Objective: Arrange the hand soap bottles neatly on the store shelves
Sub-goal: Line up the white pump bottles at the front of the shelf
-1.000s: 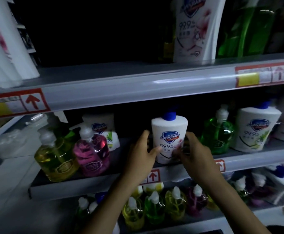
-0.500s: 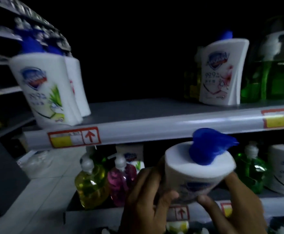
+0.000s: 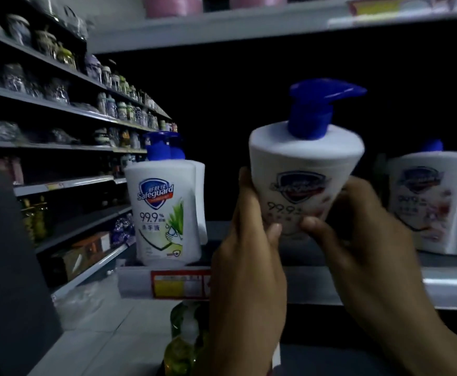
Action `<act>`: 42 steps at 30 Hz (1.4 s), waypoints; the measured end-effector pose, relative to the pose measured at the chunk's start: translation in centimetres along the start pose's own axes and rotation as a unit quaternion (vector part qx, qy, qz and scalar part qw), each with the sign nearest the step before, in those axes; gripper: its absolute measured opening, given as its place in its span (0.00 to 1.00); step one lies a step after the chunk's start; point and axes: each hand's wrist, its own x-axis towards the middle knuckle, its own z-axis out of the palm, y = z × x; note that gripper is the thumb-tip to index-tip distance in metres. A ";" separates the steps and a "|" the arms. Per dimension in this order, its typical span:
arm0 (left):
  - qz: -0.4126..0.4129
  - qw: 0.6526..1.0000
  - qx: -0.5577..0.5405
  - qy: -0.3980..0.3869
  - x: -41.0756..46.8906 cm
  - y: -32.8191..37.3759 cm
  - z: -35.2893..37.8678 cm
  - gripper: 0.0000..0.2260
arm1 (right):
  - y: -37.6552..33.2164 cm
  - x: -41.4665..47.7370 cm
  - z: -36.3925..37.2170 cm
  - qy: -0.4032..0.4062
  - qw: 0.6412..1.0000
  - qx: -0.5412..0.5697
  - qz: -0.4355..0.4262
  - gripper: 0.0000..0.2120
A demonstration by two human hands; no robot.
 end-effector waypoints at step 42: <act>-0.129 0.952 0.204 0.187 0.0 -8.0 -4.1 0.34 | -1.6 3.1 8.8 -0.171 0.970 -0.115 0.133 0.26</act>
